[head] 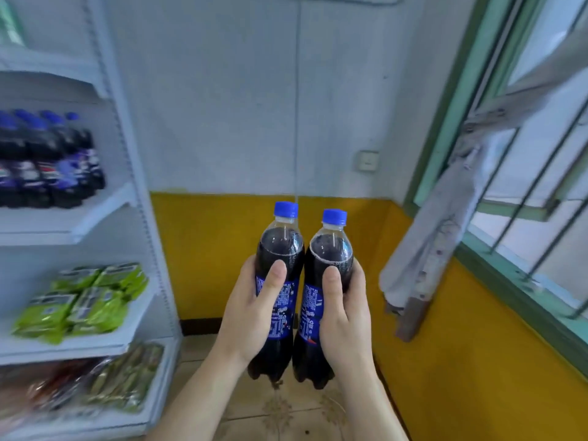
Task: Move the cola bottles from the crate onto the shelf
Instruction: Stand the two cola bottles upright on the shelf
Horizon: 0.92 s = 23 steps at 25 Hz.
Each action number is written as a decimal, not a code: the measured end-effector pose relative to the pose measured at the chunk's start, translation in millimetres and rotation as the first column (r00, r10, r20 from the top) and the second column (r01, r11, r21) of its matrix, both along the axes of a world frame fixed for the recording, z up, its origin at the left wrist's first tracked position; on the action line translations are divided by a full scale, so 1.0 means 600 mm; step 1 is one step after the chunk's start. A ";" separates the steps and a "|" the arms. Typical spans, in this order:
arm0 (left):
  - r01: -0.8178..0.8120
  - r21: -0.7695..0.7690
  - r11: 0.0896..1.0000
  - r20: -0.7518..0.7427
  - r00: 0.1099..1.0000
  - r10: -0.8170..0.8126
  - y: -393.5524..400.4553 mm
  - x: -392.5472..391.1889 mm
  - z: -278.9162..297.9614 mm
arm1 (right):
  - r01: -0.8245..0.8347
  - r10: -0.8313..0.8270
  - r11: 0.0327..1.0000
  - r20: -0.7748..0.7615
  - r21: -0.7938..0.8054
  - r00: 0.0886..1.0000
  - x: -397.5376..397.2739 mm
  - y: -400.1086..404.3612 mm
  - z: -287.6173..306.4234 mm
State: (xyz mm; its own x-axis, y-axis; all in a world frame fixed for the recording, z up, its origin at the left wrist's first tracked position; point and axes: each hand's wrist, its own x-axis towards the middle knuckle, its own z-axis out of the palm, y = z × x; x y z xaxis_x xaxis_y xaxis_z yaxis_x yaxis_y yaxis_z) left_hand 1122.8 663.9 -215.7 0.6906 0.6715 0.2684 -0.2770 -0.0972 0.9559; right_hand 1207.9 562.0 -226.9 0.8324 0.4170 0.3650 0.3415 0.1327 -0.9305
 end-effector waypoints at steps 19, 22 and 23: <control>-0.652 0.017 0.758 -0.059 0.757 0.651 0.124 -0.487 0.004 | -0.666 0.667 0.745 -0.006 0.050 0.745 -0.413 0.237 0.015; -0.699 -0.010 0.715 -0.045 0.715 0.698 0.146 -0.516 0.007 | -0.733 0.734 0.679 -0.024 0.030 0.679 -0.438 0.275 0.016; -0.711 -0.023 0.703 -0.046 0.703 0.709 0.155 -0.523 0.006 | -0.747 0.747 0.664 -0.032 0.021 0.664 -0.441 0.289 0.013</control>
State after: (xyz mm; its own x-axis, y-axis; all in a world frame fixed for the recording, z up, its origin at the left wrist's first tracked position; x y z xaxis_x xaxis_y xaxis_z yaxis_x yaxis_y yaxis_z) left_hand 809.1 757.1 -212.1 0.0130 0.9752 0.2211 -0.1103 -0.2183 0.9696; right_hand 943.2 735.6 -219.0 0.2545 0.9027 0.3468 0.0927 0.3342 -0.9379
